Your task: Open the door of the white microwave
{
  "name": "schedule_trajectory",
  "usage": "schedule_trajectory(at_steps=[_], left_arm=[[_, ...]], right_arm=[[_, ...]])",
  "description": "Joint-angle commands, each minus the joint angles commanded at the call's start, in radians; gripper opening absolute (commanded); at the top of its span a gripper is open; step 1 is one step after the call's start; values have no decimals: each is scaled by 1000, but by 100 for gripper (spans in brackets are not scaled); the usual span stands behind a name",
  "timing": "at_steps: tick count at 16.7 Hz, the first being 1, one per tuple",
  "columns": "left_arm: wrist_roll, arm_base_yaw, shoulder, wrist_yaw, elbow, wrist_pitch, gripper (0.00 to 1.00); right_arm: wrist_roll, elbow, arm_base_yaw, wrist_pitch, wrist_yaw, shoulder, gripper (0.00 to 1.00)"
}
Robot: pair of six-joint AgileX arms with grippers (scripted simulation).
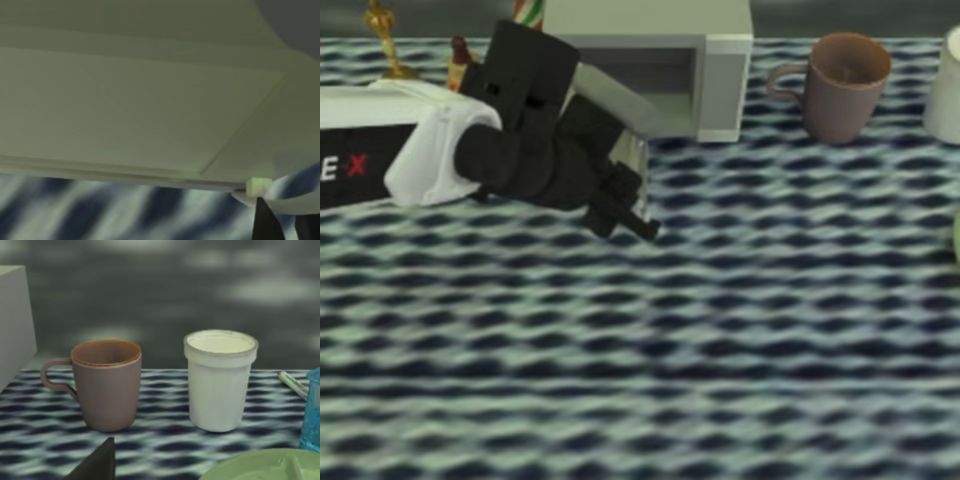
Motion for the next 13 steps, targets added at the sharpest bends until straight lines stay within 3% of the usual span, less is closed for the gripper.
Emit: schedule_trajectory(at_steps=[13], left_arm=[[29,15,-5,17,-7,-6,0]], right_arm=[[0,0,0,0,0,0,100]])
